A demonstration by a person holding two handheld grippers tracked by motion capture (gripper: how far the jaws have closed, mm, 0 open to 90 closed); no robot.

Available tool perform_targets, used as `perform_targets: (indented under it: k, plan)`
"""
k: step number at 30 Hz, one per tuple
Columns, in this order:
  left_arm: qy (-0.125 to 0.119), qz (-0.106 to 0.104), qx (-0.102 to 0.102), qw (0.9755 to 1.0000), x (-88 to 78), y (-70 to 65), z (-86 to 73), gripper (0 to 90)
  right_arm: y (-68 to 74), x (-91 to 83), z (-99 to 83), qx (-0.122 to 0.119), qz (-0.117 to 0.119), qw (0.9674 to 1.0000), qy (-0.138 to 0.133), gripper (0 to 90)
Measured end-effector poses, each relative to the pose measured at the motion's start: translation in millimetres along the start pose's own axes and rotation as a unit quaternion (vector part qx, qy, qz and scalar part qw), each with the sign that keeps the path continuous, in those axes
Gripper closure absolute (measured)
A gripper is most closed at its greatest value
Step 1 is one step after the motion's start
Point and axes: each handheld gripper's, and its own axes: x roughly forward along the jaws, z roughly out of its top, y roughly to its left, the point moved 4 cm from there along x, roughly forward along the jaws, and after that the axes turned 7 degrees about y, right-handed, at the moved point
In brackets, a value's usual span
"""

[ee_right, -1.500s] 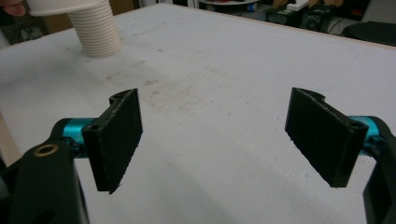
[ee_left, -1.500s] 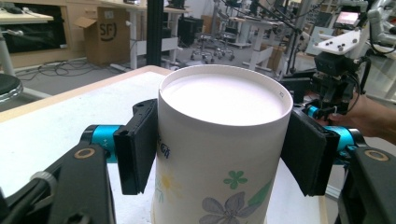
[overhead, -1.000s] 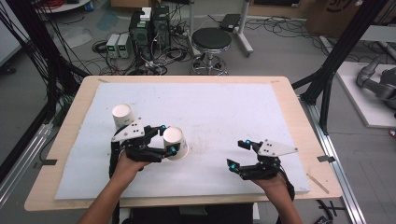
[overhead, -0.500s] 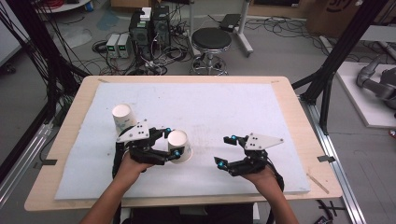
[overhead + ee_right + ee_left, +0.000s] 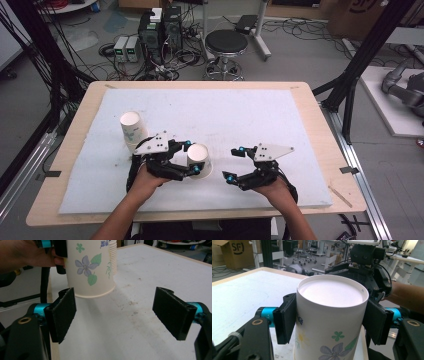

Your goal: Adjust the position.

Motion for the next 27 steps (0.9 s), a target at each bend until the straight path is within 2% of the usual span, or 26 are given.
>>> perform_targets:
  k: [9,27]
  plan:
    - [-0.002,-0.017,0.001,0.9999,12.1,-4.9,0.6,33.2,2.5,0.0,-0.2,-0.003,0.005,1.0,-0.003,19.5]
    - [-0.003,-0.041,0.006,0.9991,27.5,-13.5,1.7,33.3,12.4,14.1,2.9,-0.011,0.038,0.9992,0.003,19.8]
